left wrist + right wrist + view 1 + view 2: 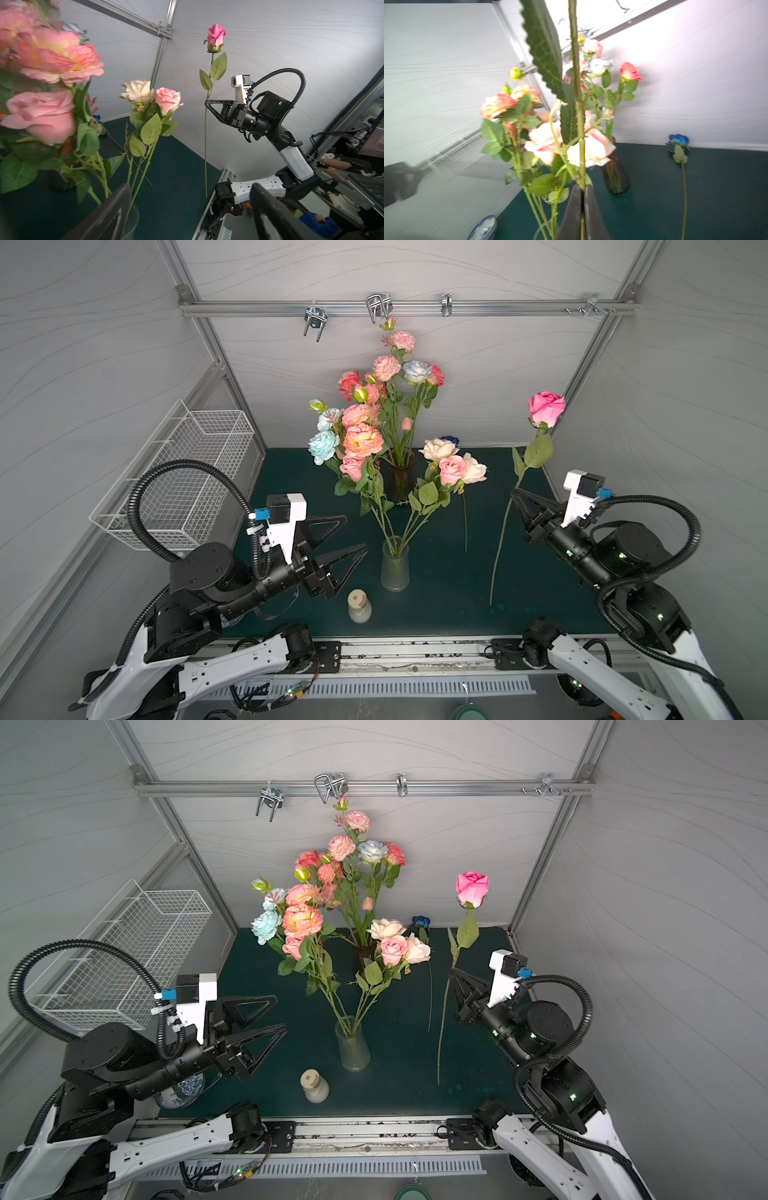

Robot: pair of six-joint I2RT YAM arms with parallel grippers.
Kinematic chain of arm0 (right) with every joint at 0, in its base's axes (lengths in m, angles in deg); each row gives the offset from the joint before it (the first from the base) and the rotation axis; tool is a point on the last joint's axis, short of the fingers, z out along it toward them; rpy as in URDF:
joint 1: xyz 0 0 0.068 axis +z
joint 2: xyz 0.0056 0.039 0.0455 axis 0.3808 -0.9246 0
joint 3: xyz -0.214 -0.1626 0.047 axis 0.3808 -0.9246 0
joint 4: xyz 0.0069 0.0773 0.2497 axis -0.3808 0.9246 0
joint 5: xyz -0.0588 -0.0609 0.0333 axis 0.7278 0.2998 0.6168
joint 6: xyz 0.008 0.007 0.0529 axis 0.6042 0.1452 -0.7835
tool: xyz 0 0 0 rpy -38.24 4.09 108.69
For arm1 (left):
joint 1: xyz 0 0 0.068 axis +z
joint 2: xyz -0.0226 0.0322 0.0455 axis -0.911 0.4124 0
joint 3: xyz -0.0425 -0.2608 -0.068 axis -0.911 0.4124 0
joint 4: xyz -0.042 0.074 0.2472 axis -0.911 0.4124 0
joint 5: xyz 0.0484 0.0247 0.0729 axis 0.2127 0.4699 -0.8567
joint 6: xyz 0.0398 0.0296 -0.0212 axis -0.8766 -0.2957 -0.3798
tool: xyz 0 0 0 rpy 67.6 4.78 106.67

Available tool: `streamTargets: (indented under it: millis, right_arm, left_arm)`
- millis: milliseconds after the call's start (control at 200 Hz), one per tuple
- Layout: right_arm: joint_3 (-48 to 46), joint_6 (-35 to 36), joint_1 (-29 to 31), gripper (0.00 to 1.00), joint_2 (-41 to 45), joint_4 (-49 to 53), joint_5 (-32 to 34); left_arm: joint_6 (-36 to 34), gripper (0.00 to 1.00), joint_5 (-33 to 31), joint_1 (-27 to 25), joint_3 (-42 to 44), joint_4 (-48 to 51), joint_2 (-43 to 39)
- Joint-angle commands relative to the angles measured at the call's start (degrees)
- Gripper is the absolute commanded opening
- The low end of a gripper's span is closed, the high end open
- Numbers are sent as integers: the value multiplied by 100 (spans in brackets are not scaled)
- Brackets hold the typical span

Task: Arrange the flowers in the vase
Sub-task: 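Carry the pink rose toward the left gripper while the left reaches toward it, then grasp the pink rose stem with the left gripper above the right gripper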

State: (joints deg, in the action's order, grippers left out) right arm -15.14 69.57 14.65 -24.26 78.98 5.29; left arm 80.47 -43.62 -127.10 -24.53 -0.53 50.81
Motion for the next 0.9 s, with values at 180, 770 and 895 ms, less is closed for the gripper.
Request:
streamTargets:
  millis: [180,770,895]
  right_arm:
    - [252,-408,978,0,-759,-1312,-1644]
    - [573,555,3282,0,-1753,-1629,-938]
    - [530,528,3309,0,-1761,-1646,-929]
  left_arm:
    - [-154,70,1283,10,-732,-535,1097]
    - [-321,53,950,10,-911,-670,1573]
    - [-355,44,979,10,-889,-721,1554]
